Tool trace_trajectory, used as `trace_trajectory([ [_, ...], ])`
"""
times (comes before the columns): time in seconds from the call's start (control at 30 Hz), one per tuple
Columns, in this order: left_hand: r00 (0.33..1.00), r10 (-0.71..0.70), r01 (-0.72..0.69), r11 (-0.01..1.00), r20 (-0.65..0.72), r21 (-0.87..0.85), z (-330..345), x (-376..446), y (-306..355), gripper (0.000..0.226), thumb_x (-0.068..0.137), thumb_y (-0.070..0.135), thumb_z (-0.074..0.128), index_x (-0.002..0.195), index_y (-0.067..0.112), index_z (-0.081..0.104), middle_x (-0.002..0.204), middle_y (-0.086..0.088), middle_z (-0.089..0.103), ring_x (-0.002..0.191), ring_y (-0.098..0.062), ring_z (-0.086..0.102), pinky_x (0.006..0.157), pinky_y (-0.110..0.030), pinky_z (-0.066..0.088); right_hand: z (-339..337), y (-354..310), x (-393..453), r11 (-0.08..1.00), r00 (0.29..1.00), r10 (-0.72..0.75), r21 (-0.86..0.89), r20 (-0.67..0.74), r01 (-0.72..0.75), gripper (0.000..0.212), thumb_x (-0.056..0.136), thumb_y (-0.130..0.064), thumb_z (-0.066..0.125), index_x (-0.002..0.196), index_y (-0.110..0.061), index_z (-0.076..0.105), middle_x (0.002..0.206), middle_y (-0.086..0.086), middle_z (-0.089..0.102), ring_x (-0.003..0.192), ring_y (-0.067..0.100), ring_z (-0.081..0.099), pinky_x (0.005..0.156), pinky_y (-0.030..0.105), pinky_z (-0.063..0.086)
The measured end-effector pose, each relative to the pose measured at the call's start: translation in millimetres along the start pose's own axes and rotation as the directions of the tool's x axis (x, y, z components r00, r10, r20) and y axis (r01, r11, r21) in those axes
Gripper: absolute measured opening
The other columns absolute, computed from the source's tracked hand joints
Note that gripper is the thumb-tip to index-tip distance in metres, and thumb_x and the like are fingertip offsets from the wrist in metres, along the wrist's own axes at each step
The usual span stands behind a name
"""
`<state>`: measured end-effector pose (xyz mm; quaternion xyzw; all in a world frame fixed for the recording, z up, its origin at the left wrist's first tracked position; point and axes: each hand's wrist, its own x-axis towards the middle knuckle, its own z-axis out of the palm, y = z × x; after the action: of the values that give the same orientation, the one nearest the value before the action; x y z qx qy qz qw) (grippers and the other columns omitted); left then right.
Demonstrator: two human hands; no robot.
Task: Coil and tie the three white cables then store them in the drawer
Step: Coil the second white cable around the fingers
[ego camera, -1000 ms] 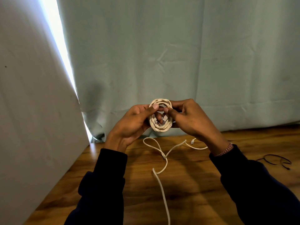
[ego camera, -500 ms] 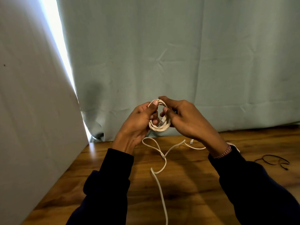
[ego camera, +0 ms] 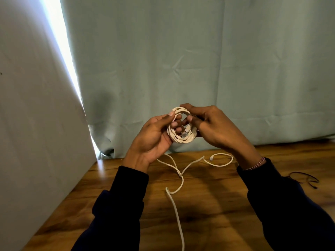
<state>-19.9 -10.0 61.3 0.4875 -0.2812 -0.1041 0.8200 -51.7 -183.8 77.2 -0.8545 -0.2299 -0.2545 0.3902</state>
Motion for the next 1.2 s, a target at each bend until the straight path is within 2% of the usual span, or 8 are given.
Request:
trace_trajectory([
  [0.2,0.998,0.040,-0.041,0.999,0.045,0.009,-7.0,-0.1,2.2,0.027,0.100,0.013,0.050,0.115,-0.007,0.061,0.086,-0.010,0.065,0.079,-0.018,0.064,0.080,-0.030,0.058,-4.7,-1.1,0.3,0.969,0.998,0.019,0.247,0.058,-0.033,0.037,0.104,-0.009,0.048,0.135,-0.025,0.061,0.120,-0.005,0.070,0.108,0.010,0.066,0.095,0.031,0.056],
  [0.33,0.995,0.093,-0.091,0.994,0.037,-0.057,-3.6,0.7,1.7,0.023,0.096,0.014,0.051,0.106,-0.004,0.063,0.074,-0.004,0.062,0.066,-0.011,0.061,0.069,-0.026,0.058,5.5,-1.5,2.0,0.644,0.986,0.084,0.747,0.144,-0.163,0.029,0.104,-0.008,0.046,0.128,-0.009,0.062,0.098,0.009,0.066,0.087,0.019,0.064,0.081,0.030,0.056],
  [0.43,0.993,0.115,-0.114,0.992,0.018,-0.054,-2.5,2.1,0.0,0.023,0.098,0.015,0.050,0.090,0.003,0.068,0.067,-0.001,0.052,0.062,-0.009,0.051,0.065,-0.024,0.054,16.3,-3.3,2.1,0.391,0.985,0.103,0.905,0.142,-0.171,0.032,0.104,-0.011,0.045,0.130,0.002,0.058,0.082,0.005,0.059,0.075,0.015,0.062,0.072,0.027,0.058],
  [0.6,0.995,0.100,-0.102,0.991,-0.026,-0.083,-0.9,3.9,-0.5,0.023,0.099,0.016,0.050,0.089,0.003,0.065,0.057,0.004,0.042,0.053,-0.007,0.042,0.064,-0.026,0.046,31.6,-4.2,3.4,0.299,0.990,0.126,0.949,0.060,-0.096,0.031,0.103,-0.009,0.045,0.127,0.004,0.059,0.073,0.001,0.056,0.056,0.008,0.049,0.055,0.023,0.050],
  [0.7,0.985,0.139,-0.141,0.990,-0.098,-0.016,6.9,4.5,-4.7,0.023,0.102,0.013,0.048,0.094,-0.002,0.063,0.056,0.003,0.043,0.054,-0.009,0.047,0.059,-0.027,0.051,34.6,0.5,6.4,0.391,0.981,0.191,0.919,-0.023,-0.055,0.030,0.105,-0.022,0.047,0.117,-0.001,0.066,0.067,0.000,0.046,0.052,0.007,0.039,0.053,0.024,0.042],
  [0.8,0.976,0.158,-0.163,0.986,-0.151,-0.022,15.3,5.3,-11.0,0.020,0.100,0.011,0.051,0.096,-0.004,0.063,0.056,0.000,0.050,0.065,-0.016,0.059,0.069,-0.031,0.057,38.9,3.4,7.2,0.574,0.947,0.283,0.818,-0.152,-0.040,0.035,0.103,-0.033,0.052,0.105,-0.005,0.071,0.065,0.004,0.053,0.058,0.013,0.052,0.061,0.028,0.049],
  [0.97,0.969,0.177,-0.186,0.982,-0.171,-0.038,18.0,5.8,-17.3,0.020,0.102,0.011,0.047,0.095,-0.003,0.060,0.055,0.003,0.043,0.051,-0.008,0.045,0.048,-0.021,0.044,46.4,4.7,6.1,0.776,0.930,0.276,0.627,-0.243,-0.066,0.044,0.105,-0.042,0.043,0.100,-0.008,0.071,0.059,-0.005,0.052,0.057,0.012,0.049,0.054,0.027,0.043],
  [1.2,0.959,0.239,-0.143,0.874,-0.153,0.465,23.4,-0.1,-17.3,0.031,0.108,0.027,0.041,0.102,0.001,0.057,0.058,0.005,0.040,0.051,-0.006,0.039,0.050,-0.022,0.043,42.3,-0.4,0.8,0.949,0.949,0.200,0.288,-0.245,-0.126,0.044,0.108,-0.040,0.027,0.109,-0.011,0.060,0.068,0.000,0.057,0.054,0.005,0.059,0.053,0.019,0.050],
])
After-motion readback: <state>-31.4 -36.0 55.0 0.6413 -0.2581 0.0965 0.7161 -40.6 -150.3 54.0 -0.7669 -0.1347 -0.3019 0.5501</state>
